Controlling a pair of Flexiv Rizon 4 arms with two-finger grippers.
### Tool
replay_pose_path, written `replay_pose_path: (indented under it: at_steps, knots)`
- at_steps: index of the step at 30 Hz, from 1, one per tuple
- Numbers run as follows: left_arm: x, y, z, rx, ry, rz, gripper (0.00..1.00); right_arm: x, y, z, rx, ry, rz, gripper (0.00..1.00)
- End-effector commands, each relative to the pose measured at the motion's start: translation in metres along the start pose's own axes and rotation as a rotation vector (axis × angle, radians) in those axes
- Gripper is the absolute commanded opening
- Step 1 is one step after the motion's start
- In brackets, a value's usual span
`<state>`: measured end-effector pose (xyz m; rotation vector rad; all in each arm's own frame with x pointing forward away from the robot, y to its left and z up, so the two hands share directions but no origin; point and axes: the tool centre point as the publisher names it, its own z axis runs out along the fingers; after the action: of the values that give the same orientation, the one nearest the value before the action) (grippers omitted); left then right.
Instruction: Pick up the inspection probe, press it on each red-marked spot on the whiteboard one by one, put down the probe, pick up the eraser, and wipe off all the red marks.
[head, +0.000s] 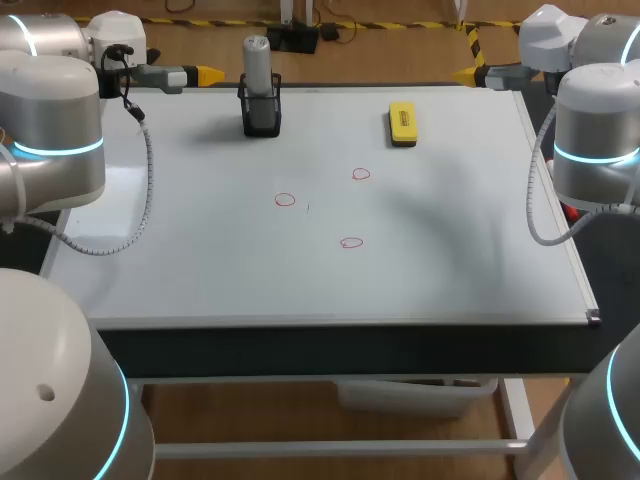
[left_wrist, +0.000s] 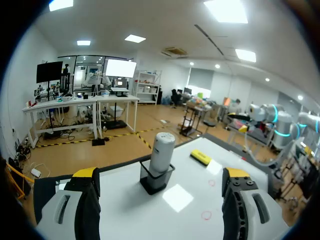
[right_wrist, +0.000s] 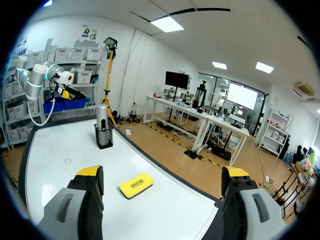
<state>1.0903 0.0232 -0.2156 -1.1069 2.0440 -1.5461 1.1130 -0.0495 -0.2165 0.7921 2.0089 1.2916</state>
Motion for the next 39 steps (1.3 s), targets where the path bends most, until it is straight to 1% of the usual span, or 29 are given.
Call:
replay_pose_path:
  at_steps: [1,5,6,8,9,10,12,13,14,16,17,22,26,27,30,35,39]
  knots:
    - [0.0,0.003,0.007,0.007,0.024,0.004,1.0,0.0,0.0,0.0,0.002,0.001,0.0,1.0]
    - [0.002,0.006,0.017,0.015,0.09,0.022,1.0,0.0,0.0,0.0,0.002,0.001,0.0,1.0]
    - [0.003,0.006,0.02,0.02,0.124,0.027,1.0,0.0,0.0,0.0,0.002,0.001,0.0,1.0]
    - [0.004,0.008,0.025,0.019,0.151,0.042,1.0,0.0,0.0,0.0,0.002,0.001,0.0,1.0]
    - [0.005,0.008,0.027,0.023,0.192,0.05,1.0,0.0,0.0,0.0,0.002,0.001,0.0,1.0]
    - [0.006,0.009,0.029,0.015,0.193,0.065,1.0,0.0,0.0,0.0,0.002,0.001,0.0,1.0]
    - [0.006,0.011,0.034,0.016,0.263,0.083,1.0,0.0,0.0,0.0,0.002,0.001,0.0,1.0]
    - [0.007,0.011,0.036,0.013,0.275,0.097,1.0,0.0,0.0,0.0,0.002,0.001,0.0,1.0]
    - [0.007,0.011,0.038,0.02,0.312,0.102,1.0,0.0,0.0,0.0,0.002,0.001,0.0,1.0]
    - [0.006,0.011,0.043,0.018,0.362,0.11,1.0,0.0,0.0,0.0,0.002,0.001,0.0,1.0]
    - [0.007,0.01,0.045,0.022,0.412,0.098,1.0,0.0,0.0,0.0,0.002,0.001,0.0,1.0]
    - [0.007,0.007,0.059,0.018,0.526,0.139,1.0,0.0,0.0,0.0,0.002,0.001,0.0,1.0]
    - [0.007,0.005,0.07,0.025,0.586,0.165,1.0,0.0,0.0,0.0,0.002,0.001,0.0,1.0]
    - [0.007,0.005,0.073,0.038,0.6,0.162,1.0,0.0,0.0,0.0,0.002,0.001,0.0,1.0]
    - [0.006,0.006,0.082,0.04,0.654,0.173,1.0,0.0,0.0,0.0,0.002,0.001,0.0,1.0]
    - [0.004,0.008,0.09,0.065,0.716,0.176,1.0,0.0,0.0,0.0,0.002,0.001,0.0,1.0]
    - [0.006,0.009,0.097,0.065,0.732,0.187,1.0,0.0,0.0,0.0,0.002,0.001,0.0,1.0]
